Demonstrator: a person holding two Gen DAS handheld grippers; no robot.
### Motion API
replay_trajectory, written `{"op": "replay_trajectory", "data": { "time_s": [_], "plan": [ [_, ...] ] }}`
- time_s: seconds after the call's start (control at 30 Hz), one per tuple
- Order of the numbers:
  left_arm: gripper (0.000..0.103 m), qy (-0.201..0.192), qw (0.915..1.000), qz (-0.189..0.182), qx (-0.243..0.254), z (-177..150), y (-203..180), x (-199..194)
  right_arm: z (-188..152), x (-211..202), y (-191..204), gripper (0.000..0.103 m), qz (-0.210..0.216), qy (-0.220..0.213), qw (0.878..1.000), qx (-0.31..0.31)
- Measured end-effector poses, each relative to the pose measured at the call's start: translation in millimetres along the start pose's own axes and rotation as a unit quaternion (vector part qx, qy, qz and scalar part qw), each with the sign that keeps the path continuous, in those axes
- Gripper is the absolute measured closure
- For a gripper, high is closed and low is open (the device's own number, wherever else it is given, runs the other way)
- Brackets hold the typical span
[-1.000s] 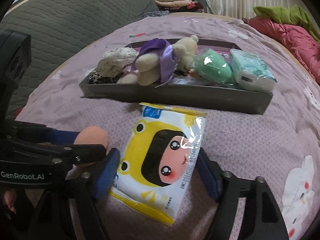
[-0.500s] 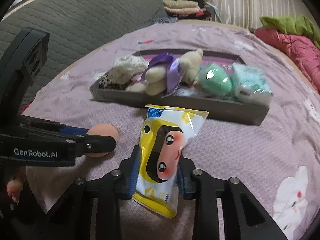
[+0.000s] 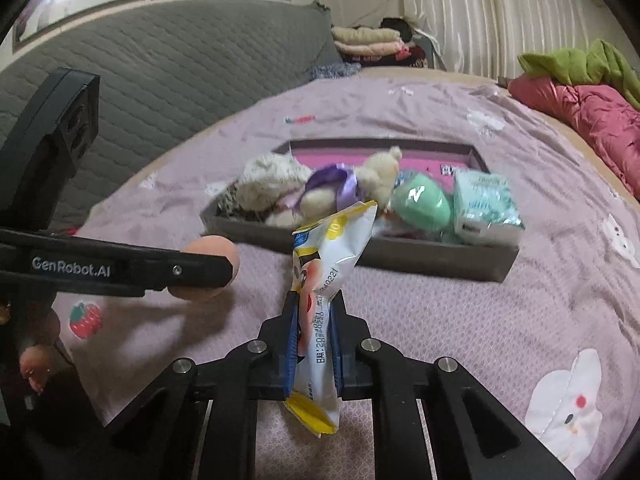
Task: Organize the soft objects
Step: 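Lift and carry the sponge with left while right carries the yellow pack toward the tray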
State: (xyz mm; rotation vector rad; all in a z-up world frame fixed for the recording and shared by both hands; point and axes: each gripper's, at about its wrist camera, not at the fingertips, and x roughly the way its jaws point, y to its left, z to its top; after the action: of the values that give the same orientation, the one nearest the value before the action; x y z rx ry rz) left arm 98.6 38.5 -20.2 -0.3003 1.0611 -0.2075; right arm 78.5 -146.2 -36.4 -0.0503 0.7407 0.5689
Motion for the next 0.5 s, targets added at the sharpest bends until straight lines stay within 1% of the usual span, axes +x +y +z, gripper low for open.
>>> {"op": "replay_trajectory", "data": {
  "time_s": [0.13,0.27,0.5],
  "plan": [
    [0.065,-0.014,0.9999,-0.006,-0.003,6,-1,-8,8,-17,2,0.089,0.004,-0.038,0.999,0.0],
    [0.065,-0.038,0.9993,-0.005,0.0,14,-5,-17,21,-32,-3,0.089,-0.004,-0.073,0.997,0.013],
    [0.065,-0.062,0.9978,0.013,0.018,32,-11,-24,44,-41,-27,0.089,-0.033,-0.106,0.993,0.047]
  ]
}}
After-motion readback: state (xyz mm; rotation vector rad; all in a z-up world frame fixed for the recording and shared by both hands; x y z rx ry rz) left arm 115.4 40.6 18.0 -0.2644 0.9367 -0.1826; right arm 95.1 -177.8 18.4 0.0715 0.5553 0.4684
